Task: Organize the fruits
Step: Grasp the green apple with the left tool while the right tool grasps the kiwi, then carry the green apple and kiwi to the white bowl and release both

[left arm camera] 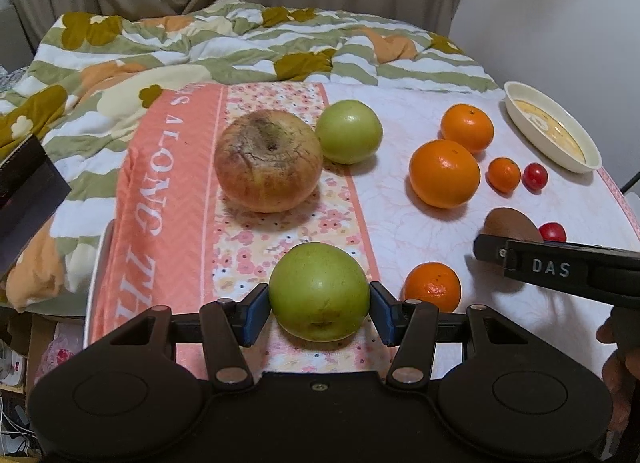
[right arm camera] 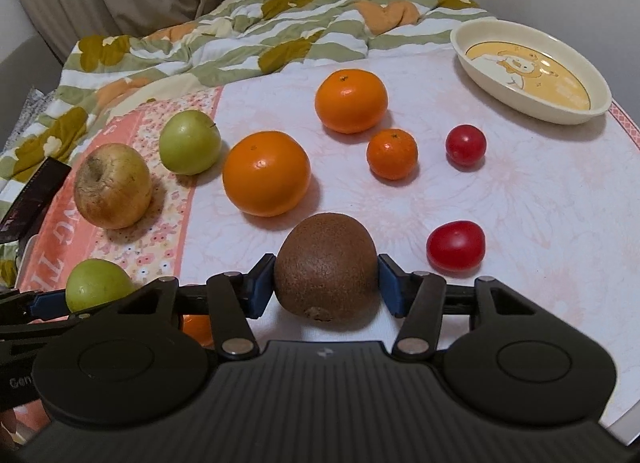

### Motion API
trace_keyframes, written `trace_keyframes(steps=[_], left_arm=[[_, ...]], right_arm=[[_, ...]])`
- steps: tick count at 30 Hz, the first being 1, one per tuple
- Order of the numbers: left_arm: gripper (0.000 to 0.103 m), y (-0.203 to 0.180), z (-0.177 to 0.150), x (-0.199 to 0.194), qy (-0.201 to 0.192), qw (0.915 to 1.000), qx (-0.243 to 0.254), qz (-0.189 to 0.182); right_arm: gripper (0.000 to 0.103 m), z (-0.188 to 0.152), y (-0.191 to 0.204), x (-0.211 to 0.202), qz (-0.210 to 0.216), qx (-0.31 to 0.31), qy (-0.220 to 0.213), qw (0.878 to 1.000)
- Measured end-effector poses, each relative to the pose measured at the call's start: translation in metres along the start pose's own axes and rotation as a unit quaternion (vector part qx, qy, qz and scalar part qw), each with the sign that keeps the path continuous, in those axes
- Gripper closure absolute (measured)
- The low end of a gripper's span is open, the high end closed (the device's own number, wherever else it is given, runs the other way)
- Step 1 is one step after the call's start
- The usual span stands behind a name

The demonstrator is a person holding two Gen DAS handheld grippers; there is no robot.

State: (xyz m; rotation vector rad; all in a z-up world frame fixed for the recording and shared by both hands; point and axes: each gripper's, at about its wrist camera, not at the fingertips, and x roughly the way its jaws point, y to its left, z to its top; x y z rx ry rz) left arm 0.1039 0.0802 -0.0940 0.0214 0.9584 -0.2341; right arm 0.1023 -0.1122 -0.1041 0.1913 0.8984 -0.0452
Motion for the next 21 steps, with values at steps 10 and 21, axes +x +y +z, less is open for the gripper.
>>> trace_keyframes(steps=[10,21], left_arm=[[0.046,-0.030,0.003,-0.048,-0.047,0.9980,-0.032,0.029],[0.046,-0.109,0.022,-0.089,-0.102,0.9910,-0.068,0.055]], right_arm=[[0.034,0.008,-0.027,-0.048,0.039,-0.025,-0.024,0.999],[0.034,0.032,-0.112,-0.099,0.059,-0.057,-0.047,0.996]])
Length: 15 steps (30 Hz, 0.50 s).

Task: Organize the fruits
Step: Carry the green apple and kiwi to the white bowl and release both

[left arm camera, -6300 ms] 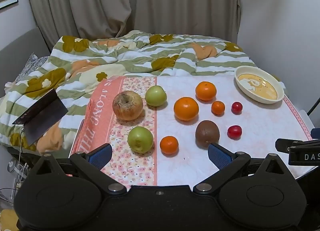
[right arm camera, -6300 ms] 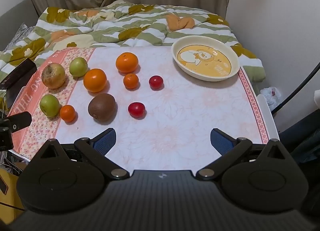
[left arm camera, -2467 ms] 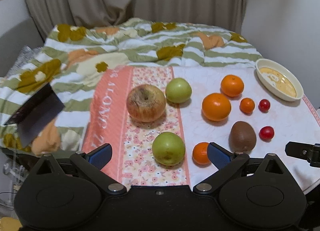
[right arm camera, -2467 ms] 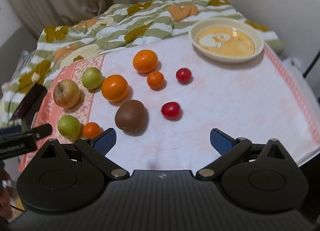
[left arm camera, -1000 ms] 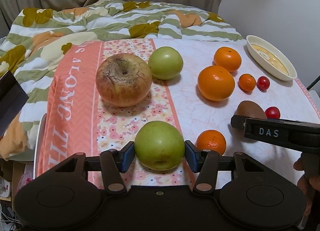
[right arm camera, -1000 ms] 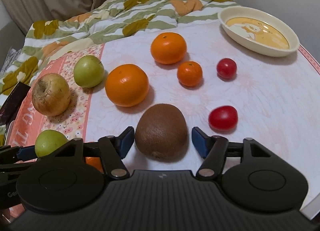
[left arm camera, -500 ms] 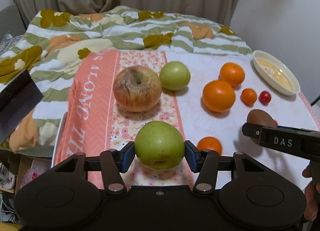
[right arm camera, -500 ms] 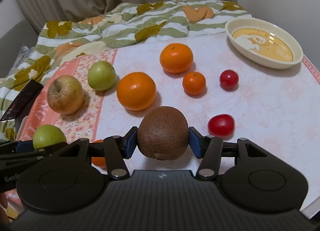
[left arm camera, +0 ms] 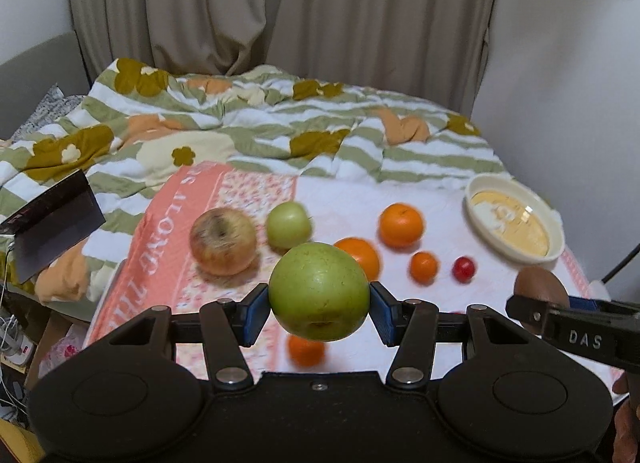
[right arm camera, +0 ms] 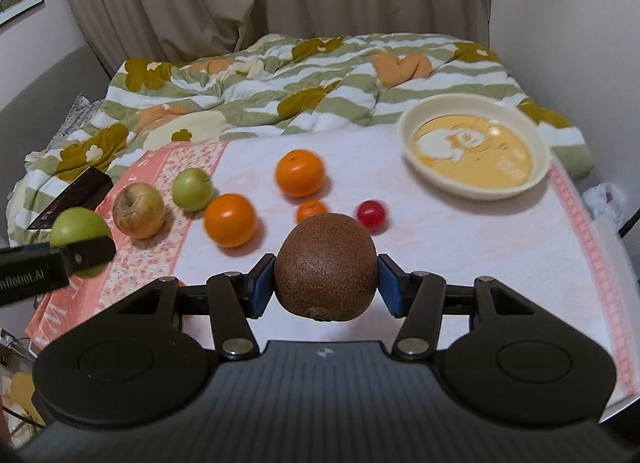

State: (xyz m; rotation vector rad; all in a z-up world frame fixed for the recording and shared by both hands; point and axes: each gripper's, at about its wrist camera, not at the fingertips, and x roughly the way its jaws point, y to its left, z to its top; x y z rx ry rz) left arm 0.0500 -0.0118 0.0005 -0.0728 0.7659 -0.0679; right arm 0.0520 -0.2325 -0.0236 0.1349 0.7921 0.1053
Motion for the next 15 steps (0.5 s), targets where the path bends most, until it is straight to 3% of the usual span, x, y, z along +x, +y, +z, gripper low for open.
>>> trace_keyframes(steps=[9,15], left_arm=[[0.046,-0.073,0.010,0.002,-0.025,0.9995,-0.019,-0.004],[0.046,-0.121,0.023,0.023,-0.026,0.9995,-0.001,-0.019]], right_arm=[[0.034,0.017,-0.090,-0.020,-0.001,-0.024,-0.012,1.000],[0.034,0.034,-0.146,-0.016,-0.015,-0.026,-0.019,0.999]])
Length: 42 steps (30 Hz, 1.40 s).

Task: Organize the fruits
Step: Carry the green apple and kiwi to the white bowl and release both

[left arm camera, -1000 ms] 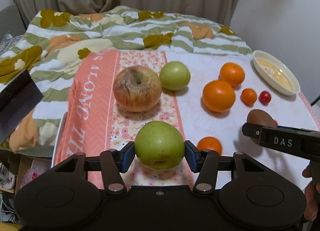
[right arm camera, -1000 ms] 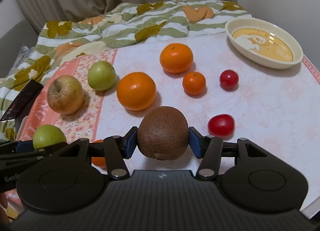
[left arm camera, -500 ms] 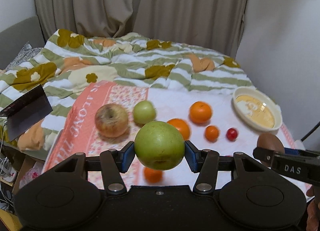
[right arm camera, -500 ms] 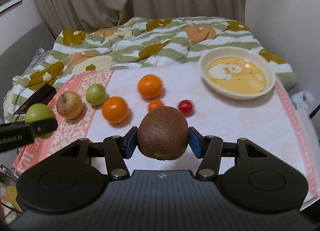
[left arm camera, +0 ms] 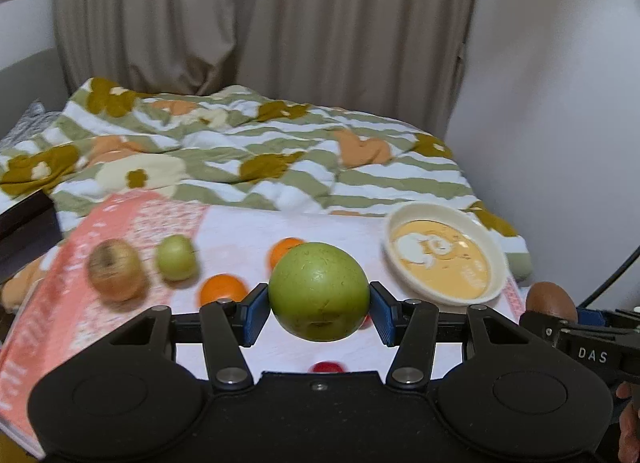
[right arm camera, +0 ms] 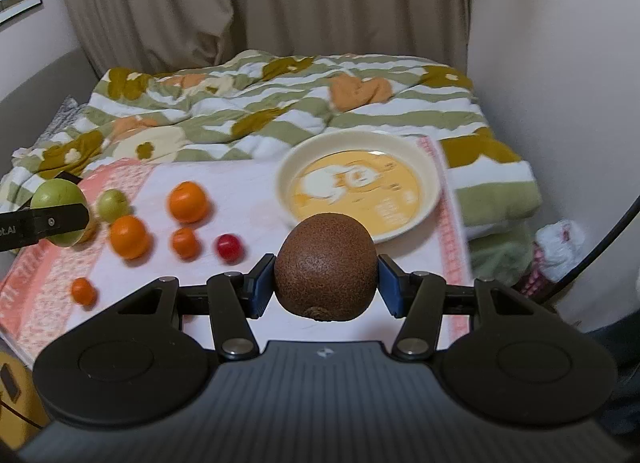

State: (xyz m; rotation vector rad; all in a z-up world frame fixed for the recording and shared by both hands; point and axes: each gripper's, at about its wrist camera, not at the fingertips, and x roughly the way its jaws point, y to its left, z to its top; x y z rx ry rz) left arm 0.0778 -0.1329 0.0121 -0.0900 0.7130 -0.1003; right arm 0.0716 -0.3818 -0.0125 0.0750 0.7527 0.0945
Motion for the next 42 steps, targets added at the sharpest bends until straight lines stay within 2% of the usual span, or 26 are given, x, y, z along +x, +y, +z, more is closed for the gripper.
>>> trace_keyframes(steps=[7,19,27,37,38,40,42], left_arm=[[0.046,-0.044,0.025,0.049,0.008,0.9992,0.028,-0.028],[0.046,-0.100,0.072,0.164,0.038,0.9938,0.086,-0.060],[0.046,-0.124,0.069,0.239,0.077,0.9846,0.141,-0.069],[0.045,-0.142,0.063,0.273,0.091,0.9746,0.191,-0.073],[0.041,-0.143,0.062,0.272,0.088,0.9736,0.198,-0.073],[0.003,-0.147,0.064,0.265,0.071,0.9719,0.213,-0.070],[0.000,-0.143,0.067,0.251,0.045,0.9726,0.217,-0.071]], right_arm=[[0.034,0.031,-0.046,0.025,-0.013,0.003,-0.011,1.000],[0.034,0.080,-0.085,0.099,-0.023,0.020,-0.001,1.000],[0.034,0.092,-0.098,0.144,-0.031,0.034,0.020,0.999],[0.034,0.095,-0.111,0.161,-0.045,0.048,0.033,0.997],[0.034,0.095,-0.112,0.161,-0.046,0.048,0.032,0.997],[0.034,0.098,-0.112,0.160,-0.047,0.049,0.030,0.997],[0.034,0.100,-0.113,0.159,-0.047,0.050,0.027,0.997]])
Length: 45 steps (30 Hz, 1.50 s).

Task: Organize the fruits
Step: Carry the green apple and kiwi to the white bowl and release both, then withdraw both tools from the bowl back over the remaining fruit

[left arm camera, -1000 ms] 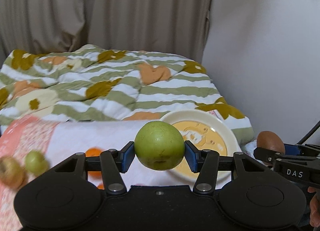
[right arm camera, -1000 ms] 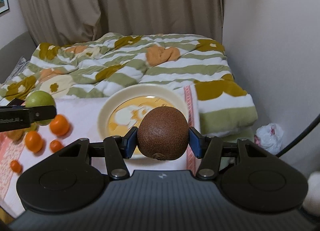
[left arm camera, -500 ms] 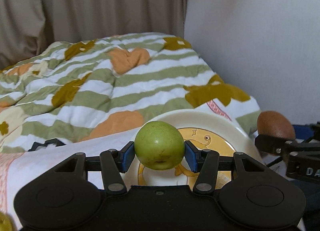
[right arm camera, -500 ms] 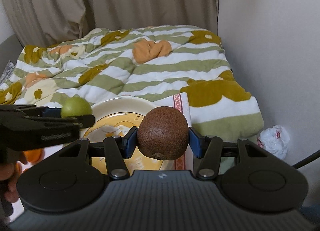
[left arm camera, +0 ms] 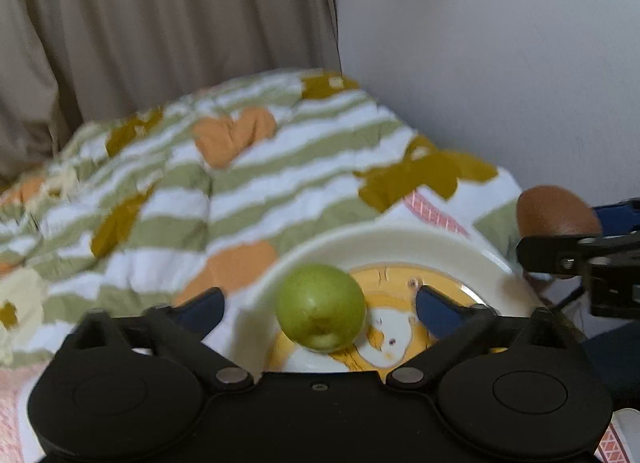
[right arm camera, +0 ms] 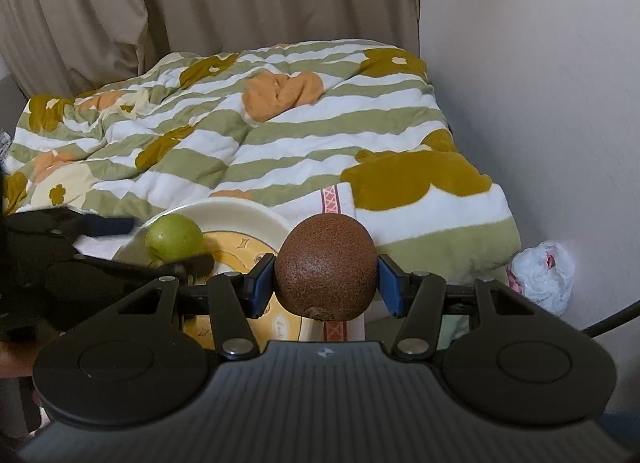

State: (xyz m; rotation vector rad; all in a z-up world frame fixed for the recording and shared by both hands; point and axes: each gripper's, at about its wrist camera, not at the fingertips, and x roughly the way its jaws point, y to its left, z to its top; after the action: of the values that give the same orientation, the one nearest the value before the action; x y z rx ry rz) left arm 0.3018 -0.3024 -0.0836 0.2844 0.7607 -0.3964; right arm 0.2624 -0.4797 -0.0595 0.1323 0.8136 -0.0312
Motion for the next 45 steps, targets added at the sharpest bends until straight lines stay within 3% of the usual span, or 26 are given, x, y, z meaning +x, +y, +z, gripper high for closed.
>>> trace_keyframes(steps=[10,16,23,31,34,36,45], left_arm=[[0.000,0.030,-0.010,-0.037,0.006,0.9991,-0.040,0.016],[0.000,0.047,-0.020,-0.054,0.012,0.9967,-0.078,0.021],[0.000,0.061,-0.029,-0.068,0.010,0.9944,-0.101,0.029],[0.000,0.067,-0.039,-0.074,0.014,0.9931,-0.109,0.042],[0.000,0.067,-0.042,-0.078,0.014,0.9930,-0.109,0.043],[0.000,0.066,-0.043,-0.082,0.013,0.9928,-0.110,0.045],[0.000,0.061,-0.045,-0.112,-0.006,0.9898,-0.128,0.061]], right_arm=[[0.034,0.004,0.018,0.007,0.025,-0.033,0.003,0.999],[0.034,-0.001,0.048,0.024,0.038,-0.091,0.009,0.995],[0.034,-0.015,0.075,0.048,0.015,-0.165,0.011,0.986],[0.034,-0.022,0.081,0.063,0.008,-0.183,0.020,0.983],[0.023,-0.021,0.082,0.056,0.000,-0.187,0.008,0.982],[0.002,-0.021,0.082,0.048,-0.002,-0.184,-0.002,0.983],[0.000,-0.020,0.067,0.006,0.008,-0.140,-0.010,0.990]])
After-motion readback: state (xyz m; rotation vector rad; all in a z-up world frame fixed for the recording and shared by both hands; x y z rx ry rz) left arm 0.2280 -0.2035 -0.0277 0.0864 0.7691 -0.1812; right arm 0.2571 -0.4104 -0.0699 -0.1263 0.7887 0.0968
